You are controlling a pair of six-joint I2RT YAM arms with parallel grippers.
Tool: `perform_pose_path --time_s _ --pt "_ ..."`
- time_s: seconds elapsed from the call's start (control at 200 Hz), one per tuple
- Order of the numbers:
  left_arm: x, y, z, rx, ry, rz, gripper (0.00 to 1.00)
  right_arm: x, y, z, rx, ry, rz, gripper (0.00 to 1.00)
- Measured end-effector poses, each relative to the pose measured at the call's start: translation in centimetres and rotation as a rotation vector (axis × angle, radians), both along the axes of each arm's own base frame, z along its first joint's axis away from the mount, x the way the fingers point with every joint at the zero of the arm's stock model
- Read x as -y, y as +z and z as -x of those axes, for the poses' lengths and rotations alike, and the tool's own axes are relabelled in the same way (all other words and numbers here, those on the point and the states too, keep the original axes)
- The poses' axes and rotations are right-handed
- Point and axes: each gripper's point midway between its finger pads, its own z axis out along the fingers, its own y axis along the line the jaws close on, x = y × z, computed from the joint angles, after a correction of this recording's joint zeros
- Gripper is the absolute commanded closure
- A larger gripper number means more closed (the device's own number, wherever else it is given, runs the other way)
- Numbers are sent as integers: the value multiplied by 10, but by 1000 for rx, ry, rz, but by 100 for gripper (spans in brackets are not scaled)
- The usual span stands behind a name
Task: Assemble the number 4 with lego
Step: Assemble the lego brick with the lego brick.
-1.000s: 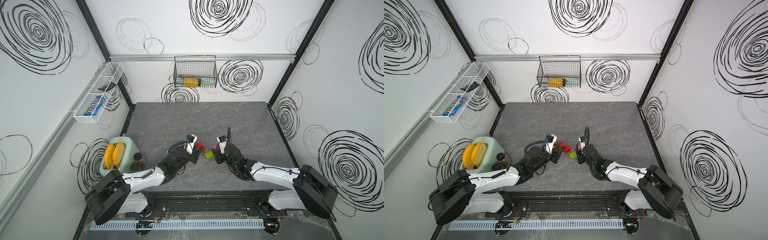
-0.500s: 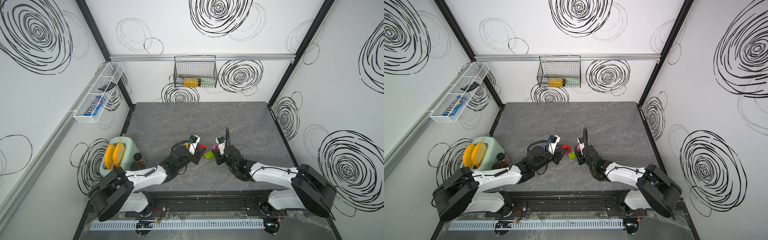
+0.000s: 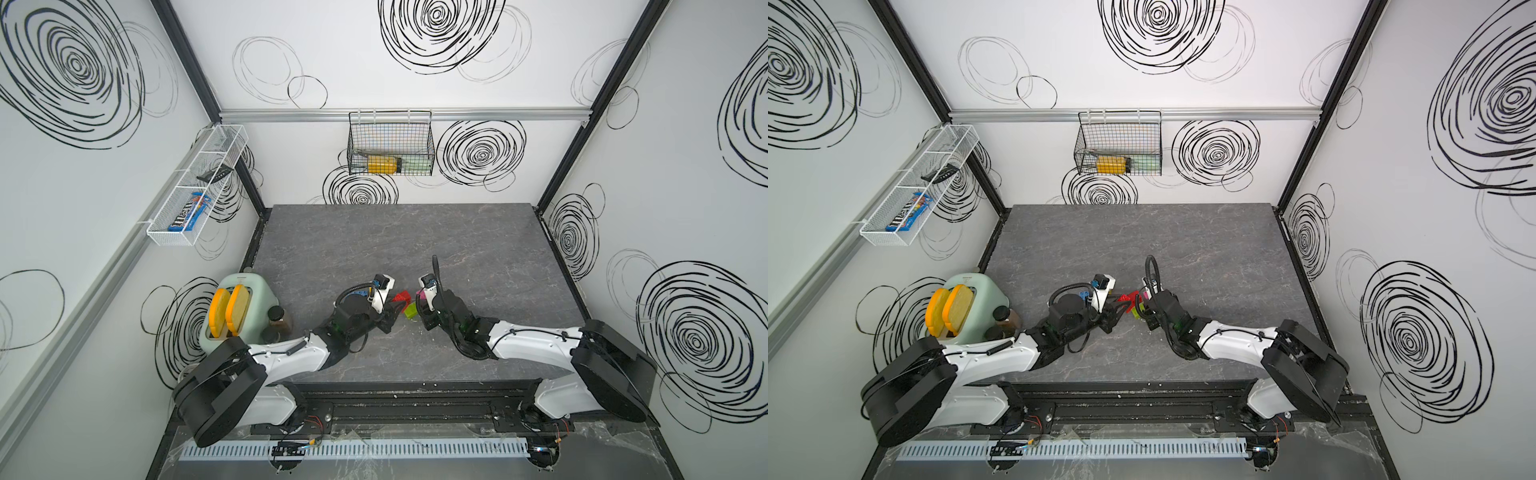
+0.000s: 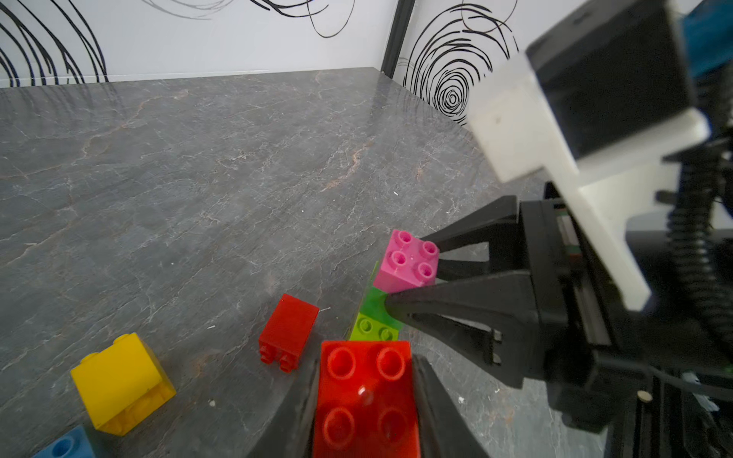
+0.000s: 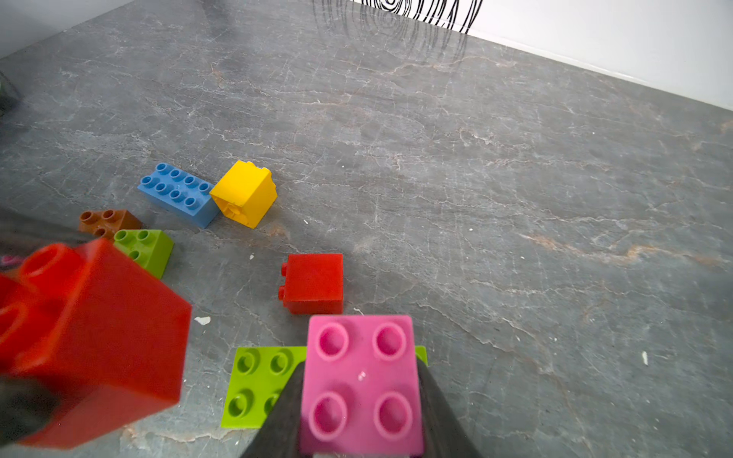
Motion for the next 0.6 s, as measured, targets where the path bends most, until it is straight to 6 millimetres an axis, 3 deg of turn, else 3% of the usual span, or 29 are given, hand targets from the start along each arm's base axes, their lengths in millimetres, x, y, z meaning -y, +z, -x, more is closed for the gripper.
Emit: perform_pose_path --time_s 0.165,0.395,0.6 --pt "7 -4 7 35 -74 -35 100 2 -1 0 2 -18 -21 100" --pt "17 -29 10 9 -166 -96 100 3 -2 -1 4 -33 -38 100" --pt "20 -21 6 76 -198 -111 100 3 -2 -1 3 -39 -43 100"
